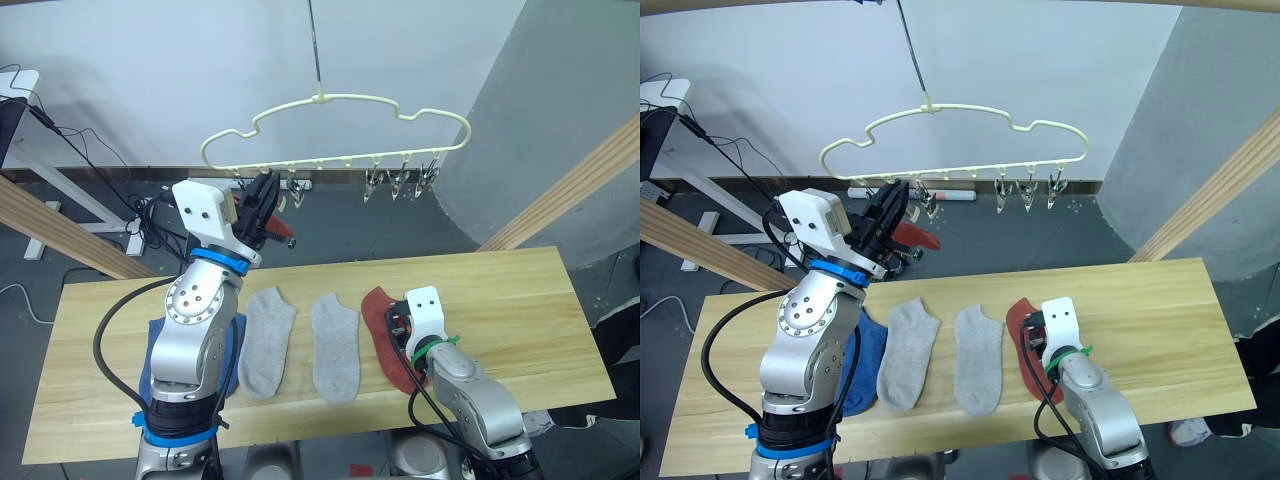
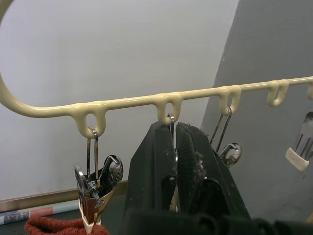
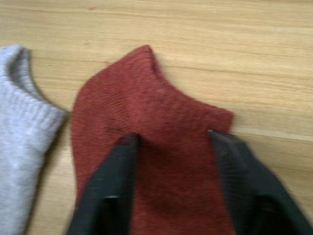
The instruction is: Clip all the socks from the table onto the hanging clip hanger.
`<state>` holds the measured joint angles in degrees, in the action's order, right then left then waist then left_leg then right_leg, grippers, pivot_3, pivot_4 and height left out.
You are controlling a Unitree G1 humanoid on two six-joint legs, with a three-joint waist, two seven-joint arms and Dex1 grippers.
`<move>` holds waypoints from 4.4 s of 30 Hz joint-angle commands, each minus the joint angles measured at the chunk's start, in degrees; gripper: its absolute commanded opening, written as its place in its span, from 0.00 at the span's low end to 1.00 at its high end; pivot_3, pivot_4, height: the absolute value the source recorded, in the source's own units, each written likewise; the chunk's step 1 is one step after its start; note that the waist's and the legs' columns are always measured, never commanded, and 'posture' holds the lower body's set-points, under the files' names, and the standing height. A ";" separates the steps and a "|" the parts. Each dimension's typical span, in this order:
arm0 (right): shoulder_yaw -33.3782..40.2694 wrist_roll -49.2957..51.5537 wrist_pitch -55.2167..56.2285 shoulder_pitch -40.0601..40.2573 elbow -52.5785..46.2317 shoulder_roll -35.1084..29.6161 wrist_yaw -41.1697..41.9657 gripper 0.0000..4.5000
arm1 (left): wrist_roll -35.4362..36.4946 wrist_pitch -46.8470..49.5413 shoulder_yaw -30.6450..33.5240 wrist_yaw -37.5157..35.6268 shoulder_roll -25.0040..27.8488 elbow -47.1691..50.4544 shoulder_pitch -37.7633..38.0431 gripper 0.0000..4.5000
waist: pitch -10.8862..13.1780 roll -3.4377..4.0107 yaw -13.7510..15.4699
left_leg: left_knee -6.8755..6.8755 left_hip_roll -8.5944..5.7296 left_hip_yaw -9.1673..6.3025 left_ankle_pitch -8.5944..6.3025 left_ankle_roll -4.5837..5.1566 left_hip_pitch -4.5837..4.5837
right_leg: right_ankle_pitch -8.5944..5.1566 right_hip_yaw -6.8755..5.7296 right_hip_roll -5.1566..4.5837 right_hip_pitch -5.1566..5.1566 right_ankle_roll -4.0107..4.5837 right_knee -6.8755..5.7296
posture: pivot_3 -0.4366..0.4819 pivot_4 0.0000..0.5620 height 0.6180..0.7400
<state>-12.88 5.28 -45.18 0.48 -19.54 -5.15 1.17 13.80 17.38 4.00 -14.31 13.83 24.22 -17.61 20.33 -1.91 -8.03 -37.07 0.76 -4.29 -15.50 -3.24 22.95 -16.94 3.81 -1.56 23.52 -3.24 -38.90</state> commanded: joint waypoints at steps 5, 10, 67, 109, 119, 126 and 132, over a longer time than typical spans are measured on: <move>-2.11 -2.28 1.90 0.97 1.81 -0.74 1.19 0.01 | 1.87 0.49 1.00 -1.18 1.23 2.66 -0.24 0.00 | 0.00 0.00 0.01 | -0.01 0.00 0.01 0.00 0.00 -0.01 | 0.00 0.02 0.00 0.00 0.00 -0.01 | 0.22 0.66 1.00; -2.79 -2.61 3.49 2.03 -0.91 -0.77 2.06 0.01 | 2.08 0.46 1.11 -1.28 1.43 2.51 -0.26 0.00 | 0.00 0.00 0.04 | 0.00 0.00 -0.01 0.00 -0.01 0.00 | 0.00 0.00 -0.01 0.00 0.00 -0.01 | 0.22 0.66 1.00; -13.59 -12.80 21.11 -25.01 0.72 -1.52 19.12 0.01 | 27.67 22.37 8.27 -1.35 7.68 9.07 -3.96 0.00 | 0.05 -0.01 0.07 | -0.14 -0.02 -0.08 0.02 -0.02 0.10 | 0.05 -0.08 -0.19 0.06 -0.03 -0.06 | 0.24 0.63 1.00; -12.39 -11.57 18.74 -22.55 -2.79 -5.30 24.38 0.62 | 20.13 13.73 7.19 -4.10 11.31 11.16 4.30 0.85 | 0.04 -0.01 0.07 | -0.20 -0.01 -0.08 0.01 -0.02 0.10 | 0.05 -0.07 -0.20 0.06 -0.02 -0.10 | 0.24 0.62 1.00; -2.46 -3.07 15.24 -14.25 -17.46 -17.93 33.66 0.62 | 12.19 5.06 2.21 -5.54 9.62 12.44 10.02 0.85 | 0.04 -0.01 0.10 | -0.22 -0.03 -0.08 0.01 -0.01 0.09 | 0.05 -0.05 -0.20 0.01 -0.02 -0.11 | 0.23 0.63 1.00; 6.02 6.10 13.16 -10.17 -24.22 -23.20 37.48 0.62 | 8.01 0.98 -2.00 -5.36 6.78 11.47 10.35 0.85 | 0.04 -0.02 -0.04 | -0.27 -0.04 -0.05 0.01 0.00 0.06 | 0.05 -0.03 -0.16 -0.05 -0.02 -0.13 | 0.19 0.64 1.00; 10.77 11.19 9.87 -8.62 -27.73 -25.69 37.12 0.62 | 4.62 -2.46 -4.73 -4.30 3.47 9.12 9.47 0.85 | 0.04 -0.02 -0.09 | -0.38 -0.05 -0.06 0.00 0.01 0.07 | 0.06 -0.04 -0.15 -0.09 -0.03 -0.13 | 0.16 0.64 1.00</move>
<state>-4.02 14.78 -34.69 -8.78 -44.24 -30.38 38.40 19.34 17.15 0.03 -19.22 18.04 32.84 -7.88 20.37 -1.93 -8.12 -37.50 0.71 -4.35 -15.50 -3.23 23.03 -16.88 3.76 -1.71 23.42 -3.27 -39.03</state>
